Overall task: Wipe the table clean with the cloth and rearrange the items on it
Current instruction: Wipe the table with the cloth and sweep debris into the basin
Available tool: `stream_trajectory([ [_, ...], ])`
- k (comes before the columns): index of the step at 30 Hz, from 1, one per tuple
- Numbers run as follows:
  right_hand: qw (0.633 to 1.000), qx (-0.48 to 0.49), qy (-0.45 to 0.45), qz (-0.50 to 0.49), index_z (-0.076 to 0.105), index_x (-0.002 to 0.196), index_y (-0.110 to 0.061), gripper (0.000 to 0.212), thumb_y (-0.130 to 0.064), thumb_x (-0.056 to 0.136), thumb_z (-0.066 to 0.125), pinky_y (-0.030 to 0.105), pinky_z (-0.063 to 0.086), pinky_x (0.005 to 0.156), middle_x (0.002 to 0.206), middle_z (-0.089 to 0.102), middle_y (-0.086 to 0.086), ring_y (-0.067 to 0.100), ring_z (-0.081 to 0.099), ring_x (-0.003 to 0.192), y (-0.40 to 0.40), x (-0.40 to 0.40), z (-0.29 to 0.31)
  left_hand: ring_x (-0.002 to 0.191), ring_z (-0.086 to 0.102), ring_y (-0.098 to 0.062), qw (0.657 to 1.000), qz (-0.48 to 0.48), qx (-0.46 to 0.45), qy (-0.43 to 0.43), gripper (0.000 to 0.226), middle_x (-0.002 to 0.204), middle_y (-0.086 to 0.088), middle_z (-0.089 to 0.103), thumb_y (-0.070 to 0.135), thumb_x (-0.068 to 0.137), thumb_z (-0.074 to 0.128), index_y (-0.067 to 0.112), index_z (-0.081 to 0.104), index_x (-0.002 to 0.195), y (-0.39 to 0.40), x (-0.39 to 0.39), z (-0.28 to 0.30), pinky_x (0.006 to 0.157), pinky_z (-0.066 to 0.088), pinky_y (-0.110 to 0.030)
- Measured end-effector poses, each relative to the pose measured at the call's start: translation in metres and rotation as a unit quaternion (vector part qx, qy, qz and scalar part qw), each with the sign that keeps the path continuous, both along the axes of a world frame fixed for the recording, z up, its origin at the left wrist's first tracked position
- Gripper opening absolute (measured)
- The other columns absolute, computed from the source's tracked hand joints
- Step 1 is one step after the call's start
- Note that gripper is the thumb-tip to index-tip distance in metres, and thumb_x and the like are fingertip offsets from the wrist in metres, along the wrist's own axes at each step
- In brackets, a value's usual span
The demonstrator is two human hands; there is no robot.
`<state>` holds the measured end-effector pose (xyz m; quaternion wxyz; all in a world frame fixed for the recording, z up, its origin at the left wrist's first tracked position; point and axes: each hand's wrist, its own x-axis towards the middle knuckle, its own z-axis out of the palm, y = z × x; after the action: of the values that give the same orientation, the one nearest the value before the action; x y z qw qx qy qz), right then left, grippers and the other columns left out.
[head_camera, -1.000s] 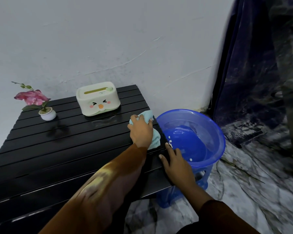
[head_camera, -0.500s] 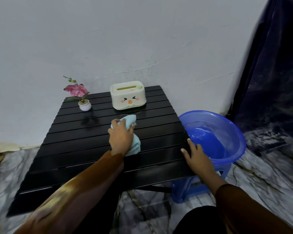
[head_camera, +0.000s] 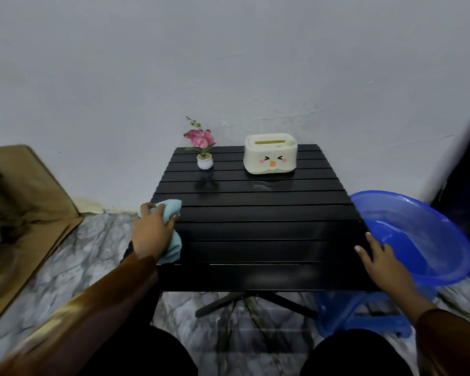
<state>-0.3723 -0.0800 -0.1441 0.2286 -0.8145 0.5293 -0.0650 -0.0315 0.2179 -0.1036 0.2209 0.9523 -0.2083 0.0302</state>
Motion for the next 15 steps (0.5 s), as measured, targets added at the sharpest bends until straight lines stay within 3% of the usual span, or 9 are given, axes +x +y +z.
stream_trajectory([
  [4, 1.000, -0.002, 0.006, -0.007, 0.021, 0.147, -0.023, 0.058, -0.047, 0.095, 0.032, 0.050, 0.042, 0.093, 0.141, 0.035, 0.021, 0.043, 0.047, 0.118, 0.002, 0.001, 0.000, 0.114, 0.046, -0.047, 0.999, -0.008, 0.045, -0.009, 0.040, 0.139, -0.016, 0.040, 0.031, 0.093, 0.052, 0.017, 0.054, 0.130, 0.020, 0.016, -0.014, 0.094, 0.044, -0.050],
  [9, 1.000, -0.006, 0.006, -0.008, 0.022, 0.147, -0.024, 0.058, -0.048, 0.095, 0.031, 0.051, 0.043, 0.091, 0.140, 0.036, 0.020, 0.043, 0.048, 0.118, 0.002, 0.002, 0.000, 0.128, 0.040, -0.043, 0.994, -0.035, 0.086, 0.064, 0.046, 0.154, -0.007, 0.030, 0.040, 0.095, 0.045, 0.027, 0.045, 0.139, 0.026, 0.026, -0.035, 0.106, 0.037, -0.048],
  [15, 1.000, -0.001, -0.002, -0.009, 0.022, 0.147, -0.024, 0.058, -0.046, 0.095, 0.033, 0.049, 0.043, 0.091, 0.136, 0.039, 0.022, 0.041, 0.048, 0.118, 0.001, 0.003, 0.000, 0.145, 0.003, -0.044, 0.983, -0.051, 0.162, 0.071, 0.053, 0.161, 0.001, 0.011, 0.049, 0.096, 0.036, 0.034, 0.027, 0.146, 0.017, 0.025, -0.035, 0.114, 0.016, -0.059],
])
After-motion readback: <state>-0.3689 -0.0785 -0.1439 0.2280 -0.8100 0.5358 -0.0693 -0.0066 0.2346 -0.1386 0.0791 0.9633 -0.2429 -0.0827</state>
